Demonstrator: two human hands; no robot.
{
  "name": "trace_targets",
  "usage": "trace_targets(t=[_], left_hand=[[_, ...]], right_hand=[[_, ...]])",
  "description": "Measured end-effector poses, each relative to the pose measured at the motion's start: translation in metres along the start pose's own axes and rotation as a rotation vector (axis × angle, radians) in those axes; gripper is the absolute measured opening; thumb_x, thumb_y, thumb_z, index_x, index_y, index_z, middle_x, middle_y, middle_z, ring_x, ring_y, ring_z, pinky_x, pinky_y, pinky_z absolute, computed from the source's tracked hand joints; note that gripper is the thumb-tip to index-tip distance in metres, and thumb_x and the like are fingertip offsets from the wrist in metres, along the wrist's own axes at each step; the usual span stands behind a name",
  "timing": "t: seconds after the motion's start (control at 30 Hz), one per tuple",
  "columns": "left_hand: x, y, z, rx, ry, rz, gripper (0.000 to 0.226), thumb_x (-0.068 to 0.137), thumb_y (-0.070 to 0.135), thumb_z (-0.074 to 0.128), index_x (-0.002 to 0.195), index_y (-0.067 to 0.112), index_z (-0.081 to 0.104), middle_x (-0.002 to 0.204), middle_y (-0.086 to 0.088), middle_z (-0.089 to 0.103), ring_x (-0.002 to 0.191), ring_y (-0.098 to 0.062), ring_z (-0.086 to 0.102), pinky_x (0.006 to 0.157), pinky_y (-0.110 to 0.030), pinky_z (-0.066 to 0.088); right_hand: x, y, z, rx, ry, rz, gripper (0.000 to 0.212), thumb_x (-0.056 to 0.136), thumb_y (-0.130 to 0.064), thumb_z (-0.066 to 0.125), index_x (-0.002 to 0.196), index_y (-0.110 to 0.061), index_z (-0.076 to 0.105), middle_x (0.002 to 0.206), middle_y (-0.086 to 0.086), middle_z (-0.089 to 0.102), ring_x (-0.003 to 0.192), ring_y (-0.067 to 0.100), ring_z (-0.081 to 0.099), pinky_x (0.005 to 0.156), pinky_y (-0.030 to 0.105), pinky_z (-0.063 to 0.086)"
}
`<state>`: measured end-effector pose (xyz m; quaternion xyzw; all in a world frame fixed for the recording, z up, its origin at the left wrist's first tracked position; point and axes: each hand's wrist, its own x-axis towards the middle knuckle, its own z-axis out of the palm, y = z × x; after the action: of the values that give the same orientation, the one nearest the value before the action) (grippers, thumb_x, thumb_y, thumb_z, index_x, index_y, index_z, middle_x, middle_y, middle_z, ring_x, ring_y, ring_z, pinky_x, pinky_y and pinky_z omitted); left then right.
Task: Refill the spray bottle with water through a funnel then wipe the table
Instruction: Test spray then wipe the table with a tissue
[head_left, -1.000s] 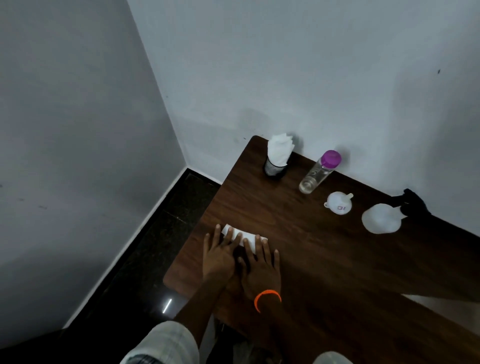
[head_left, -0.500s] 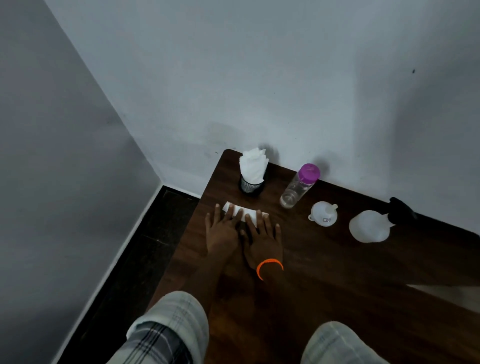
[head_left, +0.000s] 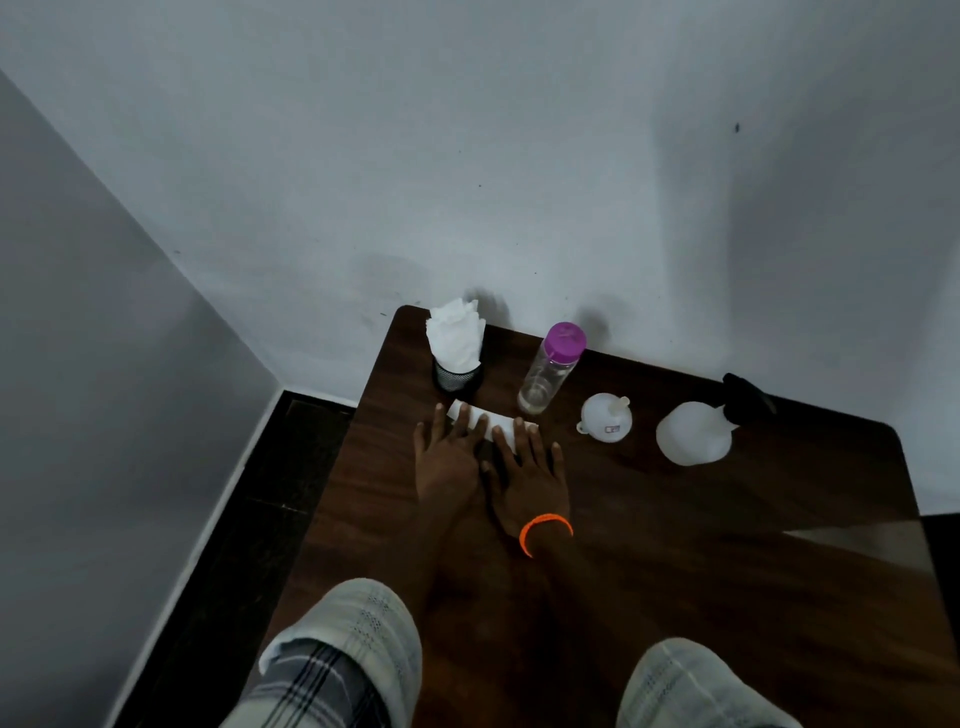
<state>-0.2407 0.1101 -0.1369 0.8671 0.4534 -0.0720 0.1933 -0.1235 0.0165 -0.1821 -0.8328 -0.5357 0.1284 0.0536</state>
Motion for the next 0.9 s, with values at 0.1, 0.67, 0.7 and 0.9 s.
trace_targets(t=[0.1,0.67,0.7,0.9], left_hand=[[-0.012,0.004,0.003,0.021,-0.027,0.031,0.067,0.099,0.049,0.047,0.159,0.040,0.019,0.170,0.007,0.012,0.157,-0.029,-0.007,0.124,-0.052,0.005],[-0.162,0.002,0.040,0.078,-0.120,0.029,0.072,0.095,0.047,0.046,0.160,0.041,0.015,0.171,0.006,0.009,0.157,-0.029,-0.008,0.125,-0.050,0.007],[-0.175,0.002,0.043,0.075,-0.123,0.017,0.071,0.095,0.048,0.045,0.160,0.041,0.016,0.171,0.007,0.010,0.157,-0.028,-0.008,0.125,-0.050,0.007],[-0.245,0.000,0.071,0.089,-0.117,-0.059,0.072,0.092,0.051,0.051,0.159,0.037,0.026,0.169,0.003,0.019,0.157,-0.030,0.000,0.124,-0.051,0.012]], right_hand=[[-0.020,-0.001,-0.002,0.021,-0.026,0.034,0.061,0.105,-0.057,0.023,0.161,-0.040,0.007,0.171,0.002,0.004,0.158,0.022,-0.001,0.126,0.048,-0.002],[-0.175,-0.018,0.020,0.031,-0.083,0.022,0.063,0.103,-0.058,0.029,0.160,-0.036,0.012,0.169,0.006,0.014,0.156,0.021,0.000,0.123,0.049,0.001],[-0.187,-0.020,0.021,0.024,-0.079,0.010,0.063,0.103,-0.057,0.031,0.160,-0.036,0.013,0.169,0.006,0.016,0.156,0.022,0.003,0.122,0.050,0.003],[-0.248,-0.029,0.028,0.017,-0.113,-0.079,0.065,0.100,-0.054,0.038,0.159,-0.032,0.025,0.167,0.008,0.025,0.156,0.026,0.015,0.122,0.053,0.011]])
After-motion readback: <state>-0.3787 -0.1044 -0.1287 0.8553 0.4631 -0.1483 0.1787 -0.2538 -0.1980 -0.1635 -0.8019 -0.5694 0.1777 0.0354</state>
